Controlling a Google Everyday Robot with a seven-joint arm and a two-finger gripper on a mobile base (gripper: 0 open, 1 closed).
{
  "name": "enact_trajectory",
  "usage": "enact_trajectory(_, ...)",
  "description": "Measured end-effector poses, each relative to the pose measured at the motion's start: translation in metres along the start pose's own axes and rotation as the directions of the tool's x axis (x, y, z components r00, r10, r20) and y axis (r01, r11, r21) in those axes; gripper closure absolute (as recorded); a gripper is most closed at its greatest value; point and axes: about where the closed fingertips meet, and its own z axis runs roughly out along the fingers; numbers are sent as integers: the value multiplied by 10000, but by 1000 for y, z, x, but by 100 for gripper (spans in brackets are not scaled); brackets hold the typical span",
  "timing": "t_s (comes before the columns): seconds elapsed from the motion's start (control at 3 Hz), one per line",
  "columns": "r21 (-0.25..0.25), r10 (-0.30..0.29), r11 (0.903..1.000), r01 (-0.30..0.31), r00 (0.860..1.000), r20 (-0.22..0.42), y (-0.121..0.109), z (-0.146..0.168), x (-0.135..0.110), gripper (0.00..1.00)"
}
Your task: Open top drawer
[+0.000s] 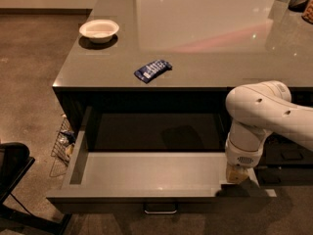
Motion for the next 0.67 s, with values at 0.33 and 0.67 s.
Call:
enact_trajectory(0.33, 4, 6, 10000, -6, 10000, -9, 1, 0, 1, 62)
enact_trajectory(0.67, 12, 13, 10000, -13, 10000, -16, 1, -1, 1, 39)
